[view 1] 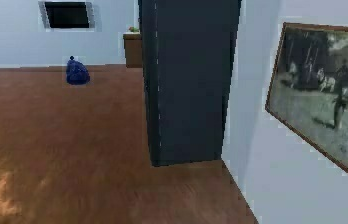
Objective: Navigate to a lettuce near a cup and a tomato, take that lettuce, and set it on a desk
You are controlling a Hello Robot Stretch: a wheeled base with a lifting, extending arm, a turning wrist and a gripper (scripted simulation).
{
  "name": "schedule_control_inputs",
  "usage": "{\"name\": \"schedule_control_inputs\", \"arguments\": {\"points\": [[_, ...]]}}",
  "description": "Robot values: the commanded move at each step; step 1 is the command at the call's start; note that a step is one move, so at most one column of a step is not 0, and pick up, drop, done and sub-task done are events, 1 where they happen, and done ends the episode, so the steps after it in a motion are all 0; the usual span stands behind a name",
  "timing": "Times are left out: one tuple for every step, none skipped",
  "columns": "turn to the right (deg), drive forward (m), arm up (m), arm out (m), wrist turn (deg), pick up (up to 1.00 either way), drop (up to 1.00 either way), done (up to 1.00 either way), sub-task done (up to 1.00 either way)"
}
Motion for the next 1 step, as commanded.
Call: {"name": "schedule_control_inputs", "arguments": {"points": [[0.0,0.15,0.0,0.0,0.0,0.0,0.0,0.0,0.0]]}}
